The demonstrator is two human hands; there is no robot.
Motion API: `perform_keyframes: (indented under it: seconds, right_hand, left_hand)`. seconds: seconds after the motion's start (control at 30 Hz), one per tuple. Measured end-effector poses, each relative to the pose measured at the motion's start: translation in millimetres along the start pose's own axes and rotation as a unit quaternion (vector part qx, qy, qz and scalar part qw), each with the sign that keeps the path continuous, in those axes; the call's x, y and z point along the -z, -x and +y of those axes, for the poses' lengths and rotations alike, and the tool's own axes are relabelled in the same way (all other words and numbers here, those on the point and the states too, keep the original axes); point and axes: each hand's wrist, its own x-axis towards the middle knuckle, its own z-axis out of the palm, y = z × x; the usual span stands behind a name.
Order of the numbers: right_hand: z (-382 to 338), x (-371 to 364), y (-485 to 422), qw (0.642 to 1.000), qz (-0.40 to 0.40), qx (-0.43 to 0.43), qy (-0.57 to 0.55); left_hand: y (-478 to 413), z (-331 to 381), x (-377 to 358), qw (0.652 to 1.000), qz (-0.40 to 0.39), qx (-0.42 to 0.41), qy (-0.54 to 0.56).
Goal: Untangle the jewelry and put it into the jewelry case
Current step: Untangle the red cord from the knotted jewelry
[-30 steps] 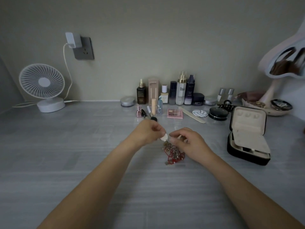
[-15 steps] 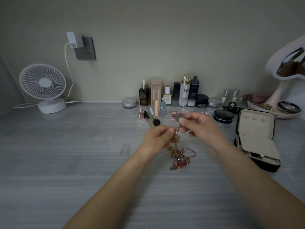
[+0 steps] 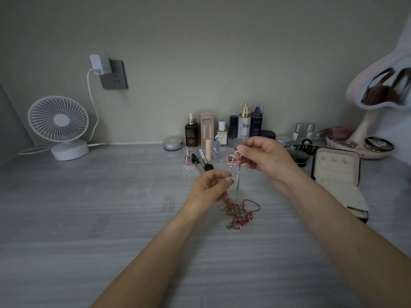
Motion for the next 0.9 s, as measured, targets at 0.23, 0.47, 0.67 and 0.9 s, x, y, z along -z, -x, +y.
perform_keyframes:
  seconds: [0.23,0.47,0.67,0.9]
  right_hand:
    - [-15,-2,-10,0.997,0.024,0.003,-0.074]
    - [-46,5,-23,0.981,0.062,0.036,-0.179]
    - [-69,9,-27,0.972,0.076,0.061,-0.213]
    - [-76,6,-27,0.969,0.089,0.074,-0.216]
  left_hand:
    - [-1,-9,4,0.995,-0.049,0.032,-0.085]
    - [-5,0,10,0.998,-0.056,0.015,-0.019]
    - [-5,-3,15,0.997,-0.050,0.016,-0.058]
    - [-4,-6,17,0.989,-0.067,0.049,-0.124]
